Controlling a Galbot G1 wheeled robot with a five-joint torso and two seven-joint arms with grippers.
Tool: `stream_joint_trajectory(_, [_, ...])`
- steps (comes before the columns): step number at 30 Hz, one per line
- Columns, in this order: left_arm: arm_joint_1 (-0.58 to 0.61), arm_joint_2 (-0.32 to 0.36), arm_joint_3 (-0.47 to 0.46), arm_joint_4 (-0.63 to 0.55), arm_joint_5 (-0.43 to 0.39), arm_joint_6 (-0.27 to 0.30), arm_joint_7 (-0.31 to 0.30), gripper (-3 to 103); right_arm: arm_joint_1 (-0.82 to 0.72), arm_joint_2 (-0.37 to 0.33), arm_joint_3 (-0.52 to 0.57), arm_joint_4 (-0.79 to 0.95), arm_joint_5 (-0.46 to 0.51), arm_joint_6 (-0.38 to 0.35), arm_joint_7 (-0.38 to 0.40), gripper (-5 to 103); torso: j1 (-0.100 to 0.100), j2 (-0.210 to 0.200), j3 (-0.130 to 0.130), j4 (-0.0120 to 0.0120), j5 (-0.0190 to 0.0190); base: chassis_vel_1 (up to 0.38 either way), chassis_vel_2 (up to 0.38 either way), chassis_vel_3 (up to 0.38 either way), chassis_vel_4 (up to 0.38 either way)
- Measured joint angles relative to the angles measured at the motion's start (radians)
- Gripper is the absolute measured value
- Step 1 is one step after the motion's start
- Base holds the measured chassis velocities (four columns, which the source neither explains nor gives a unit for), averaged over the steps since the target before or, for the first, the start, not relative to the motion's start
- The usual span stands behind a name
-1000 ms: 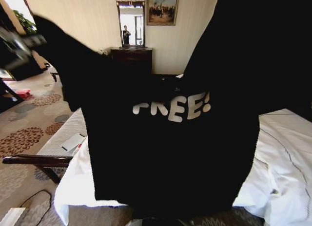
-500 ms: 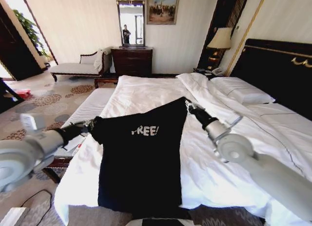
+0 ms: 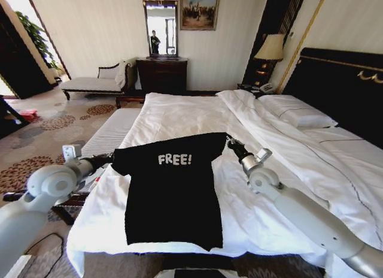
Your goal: Fold the clothes on the bed.
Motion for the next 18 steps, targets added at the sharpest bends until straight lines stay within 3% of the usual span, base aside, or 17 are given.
stream_joint_trajectory(8, [-0.134,-0.08,0.119,0.097,0.048,0.0,0.023,0,-0.045,0.11,0.082,-0.091,-0.13,0.042,-0.032,0,0.0,0.0,0.0,0.0001,0.0,0.0,0.0,0.0,0.0])
stream_joint_trajectory(13, [-0.196,-0.127,0.134,0.154,0.059,-0.001,0.03,0,0.05,0.161,0.016,-0.28,-0.206,0.104,-0.15,0,0.0,0.0,0.0,0.0,0.0004,0.0,0.0,0.0,0.0])
stream_joint_trajectory(18, [-0.237,-0.196,0.137,0.249,0.107,-0.014,0.046,0,0.168,0.236,-0.063,-0.439,-0.213,0.125,-0.212,0,0.0,0.0,0.0,0.0005,0.0,0.0,0.0,0.0,0.0])
